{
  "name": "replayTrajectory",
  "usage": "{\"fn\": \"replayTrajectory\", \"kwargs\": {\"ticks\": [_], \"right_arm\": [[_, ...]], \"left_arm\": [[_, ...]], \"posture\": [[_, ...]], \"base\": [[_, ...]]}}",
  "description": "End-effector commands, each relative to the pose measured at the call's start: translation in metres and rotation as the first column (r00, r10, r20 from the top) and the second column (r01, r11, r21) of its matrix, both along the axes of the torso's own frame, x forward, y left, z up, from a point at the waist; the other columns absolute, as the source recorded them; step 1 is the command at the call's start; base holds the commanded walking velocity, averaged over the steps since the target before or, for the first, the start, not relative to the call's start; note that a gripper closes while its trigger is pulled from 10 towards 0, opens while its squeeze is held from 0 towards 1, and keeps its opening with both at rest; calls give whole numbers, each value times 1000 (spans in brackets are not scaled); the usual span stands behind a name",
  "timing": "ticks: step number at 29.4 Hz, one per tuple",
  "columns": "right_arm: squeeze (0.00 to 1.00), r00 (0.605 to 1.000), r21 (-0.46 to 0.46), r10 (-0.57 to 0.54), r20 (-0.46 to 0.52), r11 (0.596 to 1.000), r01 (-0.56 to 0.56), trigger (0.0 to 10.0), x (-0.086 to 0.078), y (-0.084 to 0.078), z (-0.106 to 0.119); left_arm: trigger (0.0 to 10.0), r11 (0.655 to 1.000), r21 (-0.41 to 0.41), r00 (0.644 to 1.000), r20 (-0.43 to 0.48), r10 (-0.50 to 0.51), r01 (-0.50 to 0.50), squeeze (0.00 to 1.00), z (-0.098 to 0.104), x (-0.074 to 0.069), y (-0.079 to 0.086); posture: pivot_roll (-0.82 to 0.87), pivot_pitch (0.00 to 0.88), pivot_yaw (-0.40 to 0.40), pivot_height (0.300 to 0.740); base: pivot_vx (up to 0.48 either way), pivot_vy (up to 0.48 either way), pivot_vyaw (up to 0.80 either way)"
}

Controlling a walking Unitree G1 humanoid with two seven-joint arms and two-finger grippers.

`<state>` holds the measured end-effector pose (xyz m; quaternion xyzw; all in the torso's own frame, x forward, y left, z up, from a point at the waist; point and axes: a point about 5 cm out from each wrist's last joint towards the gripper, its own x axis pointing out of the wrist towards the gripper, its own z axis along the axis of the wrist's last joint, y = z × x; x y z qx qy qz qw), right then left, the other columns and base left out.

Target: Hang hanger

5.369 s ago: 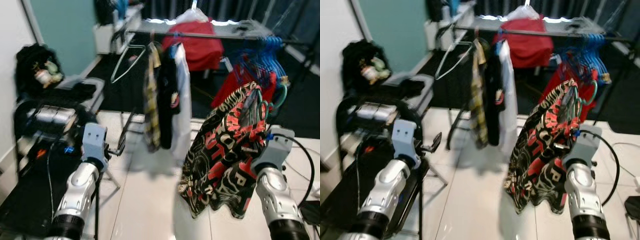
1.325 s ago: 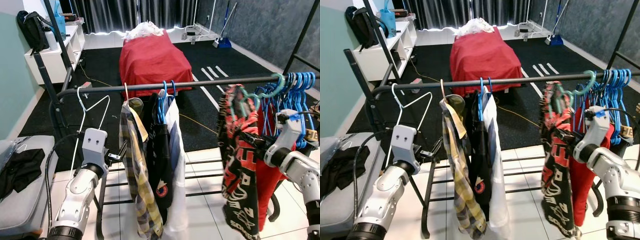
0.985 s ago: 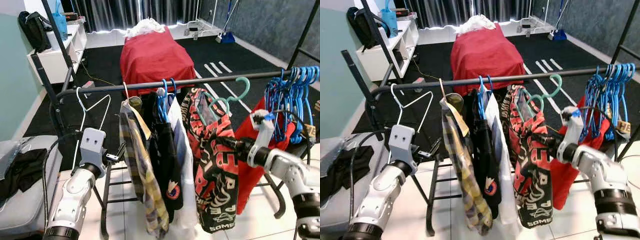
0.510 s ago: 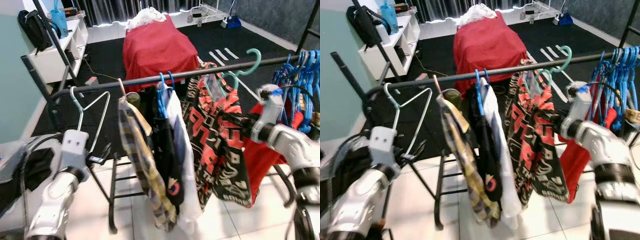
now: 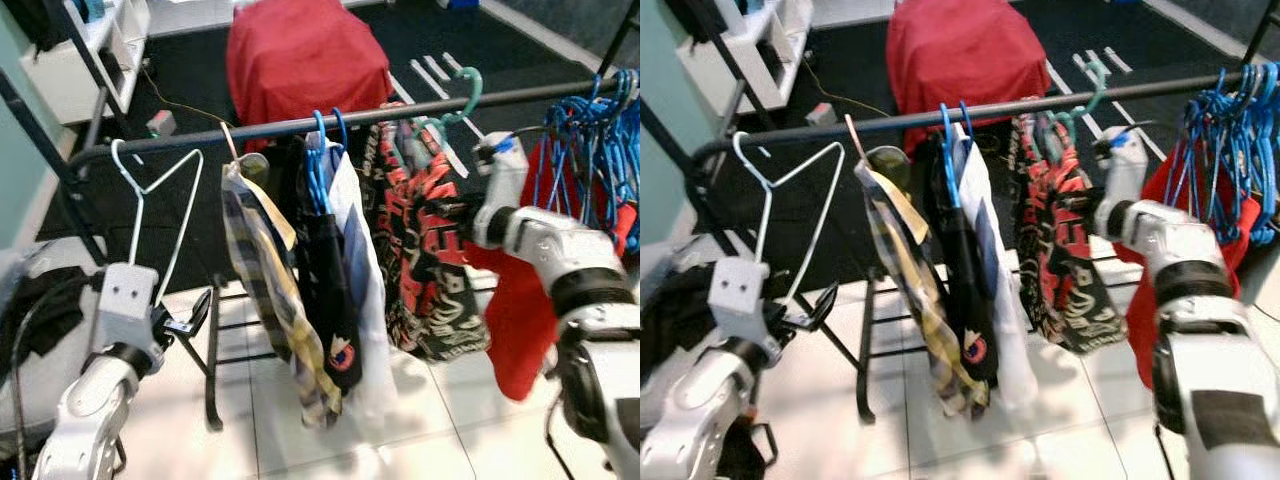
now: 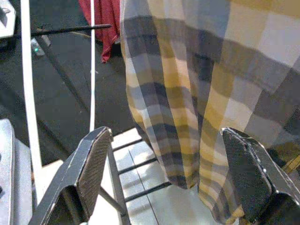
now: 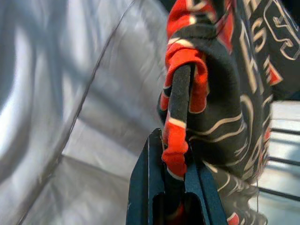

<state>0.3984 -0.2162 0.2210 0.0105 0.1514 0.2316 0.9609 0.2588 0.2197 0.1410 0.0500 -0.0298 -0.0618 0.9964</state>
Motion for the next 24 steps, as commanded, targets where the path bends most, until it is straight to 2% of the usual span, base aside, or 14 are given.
{"fn": "replayTrajectory", "kwargs": {"ticks": [1, 4, 5, 7, 8, 9, 10, 14, 17, 19, 20, 22, 23, 24], "right_arm": [[0, 999, -23, 34, 19, 999, -33, 10000, 2, 7, 4], [0, 993, -60, 115, -9, 991, -116, 10000, 1, 21, -6], [345, 994, -65, 107, -22, 992, -108, 10000, -1, 18, -11], [345, 994, -65, 107, -22, 992, -108, 10000, -1, 18, -11], [933, 996, -67, 83, -30, 994, -85, 10000, -1, 14, -15], [1000, 999, -38, 26, -29, 999, -27, 10000, -4, 2, -19], [1000, 999, -38, 26, -29, 999, -27, 10000, -4, 2, -19], [1000, 995, 62, -98, -5, 993, 98, 10000, -20, -27, -35], [1000, 991, 104, -132, 23, 986, 129, 10000, -31, -28, -43], [1000, 977, 186, -198, 77, 966, 181, 10000, -62, -16, -60], [1000, 977, 186, -198, 77, 966, 181, 10000, -62, -16, -60], [1000, 924, 200, -342, 172, 930, 307, 10000, -106, 2, -87], [1000, 924, 200, -342, 172, 930, 307, 10000, -106, 2, -87], [769, 883, 201, -405, 238, 910, 363, 10000, -115, -1, -86]], "left_arm": [[10000, 1000, 4, 1000, -18, 8, -8, 0, 0, -4, 4], [10000, 1000, -1, 1000, -16, -6, 6, 0, 2, -5, -2], [10000, 1000, -5, 1000, -18, -17, 16, 0, 3, -3, -6], [10000, 1000, -5, 1000, -18, -17, 16, 0, 3, -3, -6], [10000, 1000, -9, 1000, -20, -24, 24, 0, 2, -1, -9], [10000, 999, -15, 999, -22, -30, 29, 0, 0, 2, -13], [10000, 999, -15, 999, -22, -30, 29, 0, 0, 2, -13], [10000, 999, -29, 998, -41, -37, 36, 0, -2, 11, -22], [10000, 999, -30, 998, -46, -41, 39, 0, -4, 14, -24], [10000, 998, -14, 997, -49, -58, 57, 0, -7, 17, -28], [10000, 998, -14, 997, -49, -58, 57, 0, -7, 17, -28], [10000, 999, -17, 998, -49, -33, 32, 0, -11, 12, -25], [10000, 999, -17, 998, -49, -33, 32, 0, -11, 12, -25], [10000, 1000, -17, 999, -47, -12, 11, 0, -12, 11, -24]], "posture": [[20, 281, 71, 740], [5, 283, 68, 740], [-7, 276, 66, 740], [-7, 276, 66, 740], [-17, 268, 65, 740], [-31, 252, 64, 740], [-31, 252, 64, 740], [-67, 207, 58, 740], [-83, 187, 57, 740], [-107, 167, 58, 740], [-107, 167, 58, 740], [-133, 146, 58, 740], [-133, 146, 58, 740], [-133, 142, 57, 740]], "base": [[0, 0, 0], [0, 0, 0], [0, 0, 0], [0, 0, 0], [0, 0, 0], [0, 0, 0], [0, 0, 0], [0, 0, 0], [0, 0, 0], [0, 0, 0], [0, 0, 0], [0, 0, 0], [0, 0, 0], [0, 0, 0]]}}
